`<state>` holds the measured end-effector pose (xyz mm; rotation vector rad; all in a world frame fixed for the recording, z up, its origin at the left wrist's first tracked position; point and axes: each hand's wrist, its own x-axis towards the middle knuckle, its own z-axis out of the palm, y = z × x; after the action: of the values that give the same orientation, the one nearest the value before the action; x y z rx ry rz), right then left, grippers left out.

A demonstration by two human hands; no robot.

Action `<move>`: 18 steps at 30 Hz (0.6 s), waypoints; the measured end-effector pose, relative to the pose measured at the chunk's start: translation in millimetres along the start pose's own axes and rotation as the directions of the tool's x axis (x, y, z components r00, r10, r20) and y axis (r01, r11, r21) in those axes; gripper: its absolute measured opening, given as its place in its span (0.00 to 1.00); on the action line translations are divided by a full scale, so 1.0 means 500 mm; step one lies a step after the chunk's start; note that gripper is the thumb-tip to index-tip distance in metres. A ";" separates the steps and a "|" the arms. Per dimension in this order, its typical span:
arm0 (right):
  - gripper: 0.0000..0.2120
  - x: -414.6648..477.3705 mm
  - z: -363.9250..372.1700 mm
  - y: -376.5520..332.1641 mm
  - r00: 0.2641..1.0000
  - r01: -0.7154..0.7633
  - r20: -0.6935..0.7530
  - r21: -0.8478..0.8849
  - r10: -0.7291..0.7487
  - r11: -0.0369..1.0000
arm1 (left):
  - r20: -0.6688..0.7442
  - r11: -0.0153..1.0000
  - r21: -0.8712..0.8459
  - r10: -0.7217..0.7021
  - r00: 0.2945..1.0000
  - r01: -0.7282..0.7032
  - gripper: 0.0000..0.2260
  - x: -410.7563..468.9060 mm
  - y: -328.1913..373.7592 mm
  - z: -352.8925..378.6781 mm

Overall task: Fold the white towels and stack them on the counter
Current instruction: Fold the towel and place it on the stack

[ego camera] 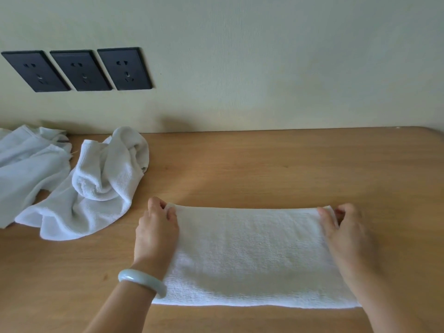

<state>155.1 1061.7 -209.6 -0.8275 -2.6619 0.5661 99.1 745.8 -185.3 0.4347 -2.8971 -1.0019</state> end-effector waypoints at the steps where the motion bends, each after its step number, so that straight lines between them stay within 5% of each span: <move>1: 0.22 -0.006 -0.004 -0.008 0.995 0.071 -0.064 -0.073 -0.075 0.995 | -0.050 0.987 0.141 0.082 0.995 -0.074 0.09 -0.010 0.006 -0.001; 3: 0.22 -0.042 -0.005 -0.049 0.962 0.235 -0.114 -0.127 -0.249 0.964 | -0.091 0.879 0.378 0.349 0.933 -0.292 0.12 -0.048 0.020 0.014; 7: 0.26 -0.165 0.051 -0.148 0.826 0.551 0.125 0.025 -0.550 0.834 | 0.187 0.715 0.301 0.605 0.774 -0.631 0.22 -0.135 0.011 0.104; 9: 0.28 -0.186 0.086 -0.153 0.780 0.594 0.250 -0.010 -0.574 0.804 | 0.280 0.706 0.322 0.565 0.776 -0.630 0.24 -0.144 -0.009 0.121; 18: 0.36 -0.105 0.038 0.035 0.926 0.333 0.274 -0.265 -0.261 0.905 | 0.135 0.864 0.432 0.220 0.966 -0.257 0.31 -0.113 -0.124 0.048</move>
<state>197.6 1038.3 -242.6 -0.4242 -3.0655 0.1802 165.4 729.2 -239.4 0.0375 -3.1415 -0.3176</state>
